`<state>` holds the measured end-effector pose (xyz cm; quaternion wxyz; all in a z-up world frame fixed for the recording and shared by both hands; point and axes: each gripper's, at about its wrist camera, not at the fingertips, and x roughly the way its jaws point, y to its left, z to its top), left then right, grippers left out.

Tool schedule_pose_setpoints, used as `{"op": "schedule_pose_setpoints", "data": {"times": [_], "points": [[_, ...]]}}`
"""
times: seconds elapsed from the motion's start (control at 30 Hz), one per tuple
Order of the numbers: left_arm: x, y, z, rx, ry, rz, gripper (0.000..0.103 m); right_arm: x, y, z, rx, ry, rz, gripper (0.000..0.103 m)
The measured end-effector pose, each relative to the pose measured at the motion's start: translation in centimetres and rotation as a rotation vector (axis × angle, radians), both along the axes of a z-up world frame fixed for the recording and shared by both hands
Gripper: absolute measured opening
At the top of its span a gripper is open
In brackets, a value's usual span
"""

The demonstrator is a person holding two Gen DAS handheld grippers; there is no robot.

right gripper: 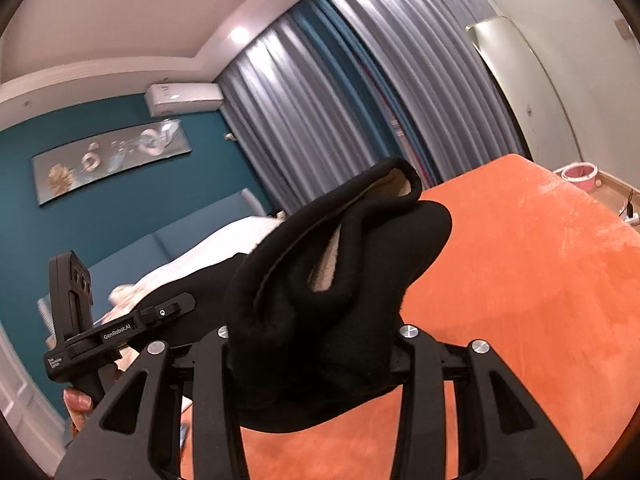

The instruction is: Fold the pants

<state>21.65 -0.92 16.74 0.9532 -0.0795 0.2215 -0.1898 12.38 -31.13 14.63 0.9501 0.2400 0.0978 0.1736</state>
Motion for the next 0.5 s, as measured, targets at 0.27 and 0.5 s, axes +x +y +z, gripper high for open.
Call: {"op": "schedule_pose_setpoints", "data": {"times": [0.27,0.5], "points": [[16.8,-3.3,-14.7,0.033,0.189,0.061,0.033,17.6,-2.8,-14.3,0.082,0.229,-0.022,0.037],[19.5,0.0,-27.4,-0.096,0.355,0.138,0.075,21.3,-5.6,-25.2,0.224,0.484,0.048,0.063]]}}
